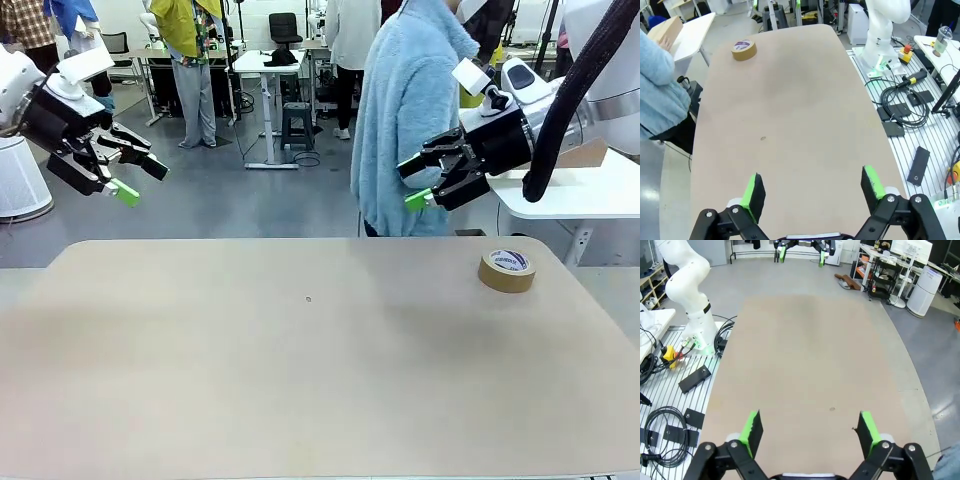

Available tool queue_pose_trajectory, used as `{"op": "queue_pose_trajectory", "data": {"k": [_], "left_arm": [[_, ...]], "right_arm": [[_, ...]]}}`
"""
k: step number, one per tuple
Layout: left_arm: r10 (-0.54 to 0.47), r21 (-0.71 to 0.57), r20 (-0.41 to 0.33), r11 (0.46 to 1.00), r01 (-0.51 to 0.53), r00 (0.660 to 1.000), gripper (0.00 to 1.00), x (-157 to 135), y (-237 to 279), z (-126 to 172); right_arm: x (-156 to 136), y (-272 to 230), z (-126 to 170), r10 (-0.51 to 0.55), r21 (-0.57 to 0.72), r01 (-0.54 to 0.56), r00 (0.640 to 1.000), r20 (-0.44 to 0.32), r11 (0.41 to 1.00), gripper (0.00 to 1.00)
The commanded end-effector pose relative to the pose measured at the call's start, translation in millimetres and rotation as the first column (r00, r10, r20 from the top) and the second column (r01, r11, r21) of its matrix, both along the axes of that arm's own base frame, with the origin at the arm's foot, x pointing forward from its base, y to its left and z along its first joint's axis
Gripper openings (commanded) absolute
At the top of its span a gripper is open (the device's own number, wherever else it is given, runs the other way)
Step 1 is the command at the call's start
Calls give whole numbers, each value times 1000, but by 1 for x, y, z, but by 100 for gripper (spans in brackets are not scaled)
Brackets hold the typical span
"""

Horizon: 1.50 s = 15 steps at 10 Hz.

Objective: Wrap the clocks to prevent damage.
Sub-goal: After the human seals the box with tape, release both hands from the side flaps of the Package Box.

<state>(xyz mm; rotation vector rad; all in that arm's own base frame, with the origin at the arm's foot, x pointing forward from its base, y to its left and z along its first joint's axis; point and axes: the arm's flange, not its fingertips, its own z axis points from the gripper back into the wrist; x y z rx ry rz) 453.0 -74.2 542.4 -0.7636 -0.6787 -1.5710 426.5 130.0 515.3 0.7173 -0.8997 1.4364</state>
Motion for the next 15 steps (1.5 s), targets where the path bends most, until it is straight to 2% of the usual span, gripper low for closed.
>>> {"op": "queue_pose_trajectory", "data": {"k": [1,2,3,4,5,7,9,11,12,15], "left_arm": [[-3,-1,1,1000,3,1000,100,0,0,0],[-3,-1,1,1000,3,1000,100,0,0,0],[0,0,0,1000,0,1000,100,0,0,0],[102,-91,7,991,-101,995,100,2,13,-1],[183,-155,15,972,-179,983,100,-1,26,-4],[291,-221,31,935,-277,956,100,-2,48,-11],[383,-256,46,897,-360,922,100,-7,69,-22],[434,-280,57,871,-403,899,100,-12,91,-30],[449,-297,66,861,-412,891,100,-12,98,-31],[449,-309,48,856,-414,892,100,-8,103,-29]], "right_arm": [[0,1,0,3,11,-3,1000,2,1000,100],[0,0,0,0,0,0,1000,0,1000,100],[8,-13,-5,-125,24,124,992,29,992,100],[12,-32,-7,-252,92,249,968,19,964,100],[9,-53,-8,-331,166,326,944,-2,931,100],[-1,-84,-7,-432,285,433,899,-70,855,100],[-21,-104,-10,-441,328,453,890,-113,829,100],[-43,-111,-6,-342,340,364,931,-126,867,100],[-50,-112,-5,-281,343,311,950,-135,887,100],[-51,-112,-4,-221,319,250,967,-124,914,100]]}}
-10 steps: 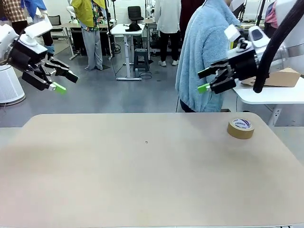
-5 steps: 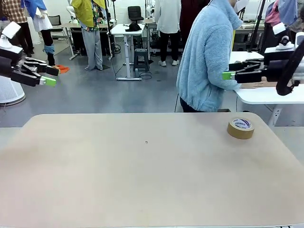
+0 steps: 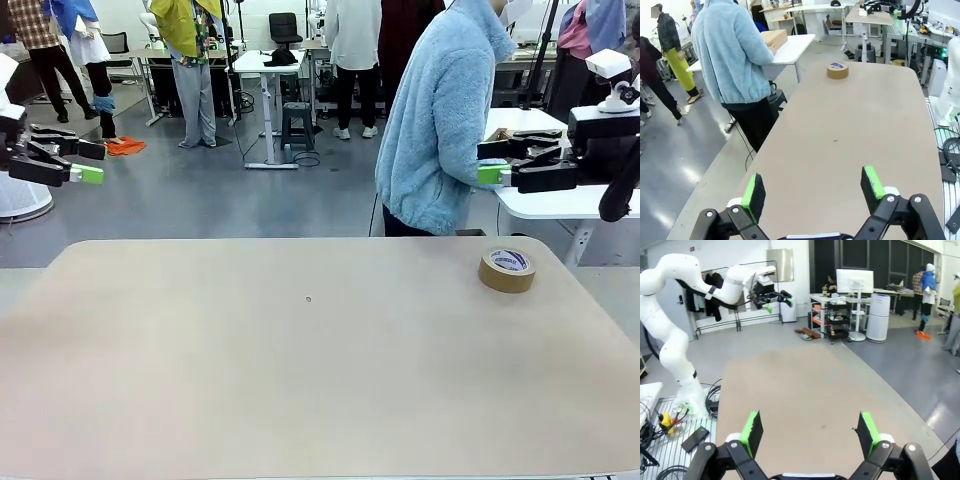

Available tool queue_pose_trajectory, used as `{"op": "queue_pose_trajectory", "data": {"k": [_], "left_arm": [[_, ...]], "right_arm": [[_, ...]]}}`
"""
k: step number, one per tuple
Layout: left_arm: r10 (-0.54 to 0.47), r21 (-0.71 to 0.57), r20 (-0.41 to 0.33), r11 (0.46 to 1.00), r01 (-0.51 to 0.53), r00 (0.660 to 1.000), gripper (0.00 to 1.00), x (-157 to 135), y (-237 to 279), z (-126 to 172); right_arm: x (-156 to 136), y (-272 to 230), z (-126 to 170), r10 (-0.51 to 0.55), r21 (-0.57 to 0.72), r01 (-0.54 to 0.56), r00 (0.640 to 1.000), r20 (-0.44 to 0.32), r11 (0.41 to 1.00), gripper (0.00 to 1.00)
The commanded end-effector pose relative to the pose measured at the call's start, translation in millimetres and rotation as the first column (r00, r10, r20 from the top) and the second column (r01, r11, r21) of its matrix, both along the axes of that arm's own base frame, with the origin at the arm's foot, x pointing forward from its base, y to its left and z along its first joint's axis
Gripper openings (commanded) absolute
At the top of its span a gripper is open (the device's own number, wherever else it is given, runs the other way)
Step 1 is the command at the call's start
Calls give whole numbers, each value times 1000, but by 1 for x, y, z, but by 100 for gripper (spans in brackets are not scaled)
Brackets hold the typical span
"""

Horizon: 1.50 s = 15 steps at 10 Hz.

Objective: Wrap the clocks to prevent damage.
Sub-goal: After the human seals the box with tape, release both hands from the side flaps of the Package Box.

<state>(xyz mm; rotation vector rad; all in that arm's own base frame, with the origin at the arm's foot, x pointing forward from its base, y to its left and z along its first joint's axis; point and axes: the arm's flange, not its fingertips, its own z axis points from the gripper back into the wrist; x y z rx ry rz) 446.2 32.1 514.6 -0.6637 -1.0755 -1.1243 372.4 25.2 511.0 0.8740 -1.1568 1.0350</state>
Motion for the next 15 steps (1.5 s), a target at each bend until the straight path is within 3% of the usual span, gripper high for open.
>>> {"op": "queue_pose_trajectory", "data": {"k": [1,2,15], "left_arm": [[-40,-4,-11,999,40,999,100,5,-7,3],[0,0,0,1000,0,1000,100,0,0,0],[0,0,0,1000,0,1000,100,0,0,0]], "right_arm": [[16,-3,2,-117,-73,115,993,-28,991,100],[0,0,0,0,0,0,1000,0,1000,100],[0,0,0,0,0,0,1000,0,1000,100]]}}
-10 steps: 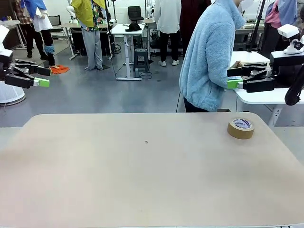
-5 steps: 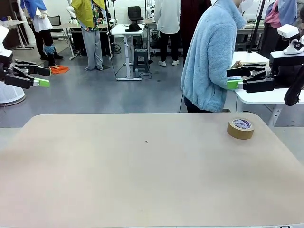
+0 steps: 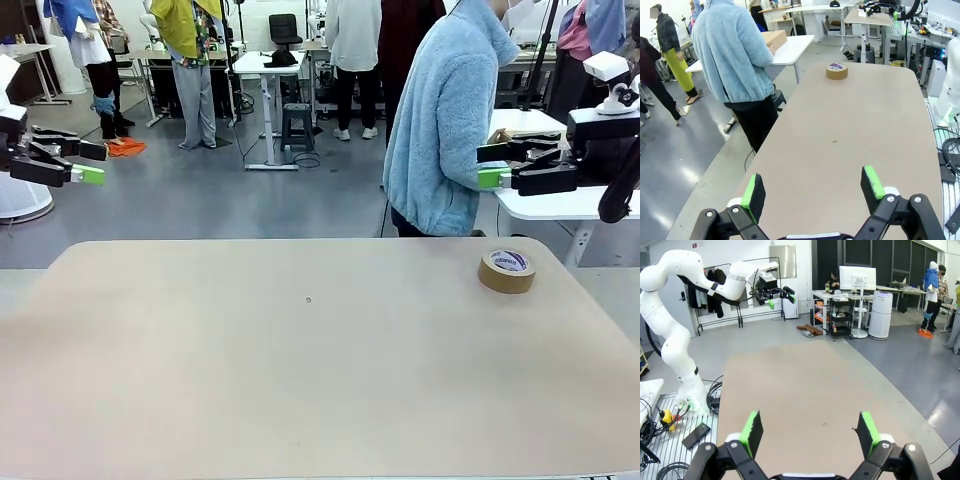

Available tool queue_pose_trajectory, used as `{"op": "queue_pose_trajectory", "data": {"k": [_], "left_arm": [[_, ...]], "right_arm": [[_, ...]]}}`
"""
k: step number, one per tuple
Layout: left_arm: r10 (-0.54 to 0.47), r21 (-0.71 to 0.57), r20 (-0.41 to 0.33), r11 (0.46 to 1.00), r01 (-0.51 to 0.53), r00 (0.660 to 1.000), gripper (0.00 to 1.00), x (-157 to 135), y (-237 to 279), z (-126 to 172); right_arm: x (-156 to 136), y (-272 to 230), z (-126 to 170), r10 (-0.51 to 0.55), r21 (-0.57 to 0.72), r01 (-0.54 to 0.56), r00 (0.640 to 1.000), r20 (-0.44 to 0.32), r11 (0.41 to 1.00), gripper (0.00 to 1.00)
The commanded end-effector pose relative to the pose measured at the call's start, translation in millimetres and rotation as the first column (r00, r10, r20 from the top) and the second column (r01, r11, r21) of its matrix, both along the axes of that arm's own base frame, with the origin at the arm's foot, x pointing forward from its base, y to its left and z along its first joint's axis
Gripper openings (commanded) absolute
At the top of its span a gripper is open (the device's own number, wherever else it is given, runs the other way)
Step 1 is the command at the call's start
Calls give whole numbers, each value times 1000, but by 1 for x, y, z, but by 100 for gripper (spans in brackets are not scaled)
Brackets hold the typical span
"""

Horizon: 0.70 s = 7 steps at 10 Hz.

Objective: Wrap the clocks to prevent damage.
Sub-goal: After the human seals the box with tape, release both hands from the side flaps of the Package Box.

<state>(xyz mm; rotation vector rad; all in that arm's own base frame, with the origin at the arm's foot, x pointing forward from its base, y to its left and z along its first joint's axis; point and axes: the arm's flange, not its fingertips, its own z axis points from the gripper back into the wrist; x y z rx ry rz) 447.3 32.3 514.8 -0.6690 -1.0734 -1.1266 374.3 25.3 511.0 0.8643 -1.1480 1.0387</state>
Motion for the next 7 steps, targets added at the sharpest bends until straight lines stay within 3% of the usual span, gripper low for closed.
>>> {"op": "queue_pose_trajectory", "data": {"k": [1,7], "left_arm": [[5,2,2,1000,-5,1000,100,-1,0,0],[5,2,2,1000,-5,1000,100,-1,0,0]], "right_arm": [[-2,0,0,2,12,-2,1000,2,1000,100],[-2,0,0,2,12,-2,1000,2,1000,100]]}}
